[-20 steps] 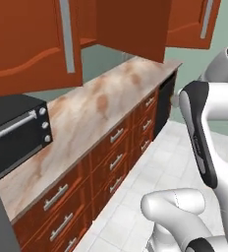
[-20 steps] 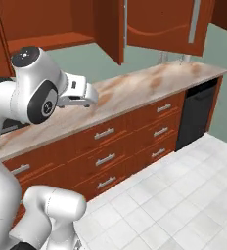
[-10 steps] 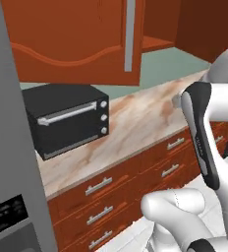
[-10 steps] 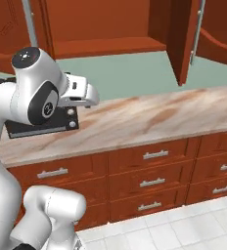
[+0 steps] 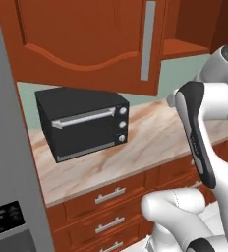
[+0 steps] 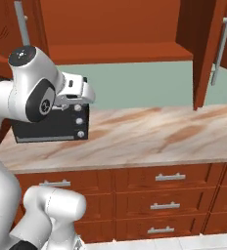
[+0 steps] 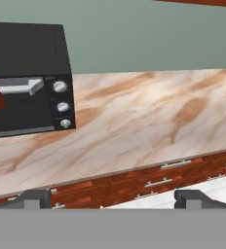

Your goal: Close all open cabinet doors.

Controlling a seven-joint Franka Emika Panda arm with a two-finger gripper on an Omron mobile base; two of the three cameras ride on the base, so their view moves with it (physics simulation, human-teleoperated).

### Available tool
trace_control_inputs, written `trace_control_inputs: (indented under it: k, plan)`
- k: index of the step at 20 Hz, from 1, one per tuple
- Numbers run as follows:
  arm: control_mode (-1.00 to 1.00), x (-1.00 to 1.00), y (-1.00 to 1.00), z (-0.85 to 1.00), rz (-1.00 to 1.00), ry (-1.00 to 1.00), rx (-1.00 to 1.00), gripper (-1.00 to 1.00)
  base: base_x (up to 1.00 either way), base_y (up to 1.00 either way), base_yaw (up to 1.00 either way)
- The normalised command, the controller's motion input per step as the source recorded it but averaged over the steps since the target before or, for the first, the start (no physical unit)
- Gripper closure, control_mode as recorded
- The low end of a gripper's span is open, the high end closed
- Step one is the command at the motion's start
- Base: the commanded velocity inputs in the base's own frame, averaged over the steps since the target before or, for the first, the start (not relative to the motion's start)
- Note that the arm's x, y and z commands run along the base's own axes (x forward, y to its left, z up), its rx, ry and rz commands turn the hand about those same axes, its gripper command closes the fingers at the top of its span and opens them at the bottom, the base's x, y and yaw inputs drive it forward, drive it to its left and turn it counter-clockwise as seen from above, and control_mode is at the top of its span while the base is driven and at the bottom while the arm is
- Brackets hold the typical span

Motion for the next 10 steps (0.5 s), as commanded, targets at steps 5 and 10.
trace_control_inputs:
  k: [5,10]
  plan:
    - [1.0,0.0,0.0,0.0,0.0,0.0,0.0,-1.0,0.22,-0.51,0.06]
    - [1.0,0.0,0.0,0.0,0.0,0.0,0.0,-1.0,0.35,-0.34,0.12]
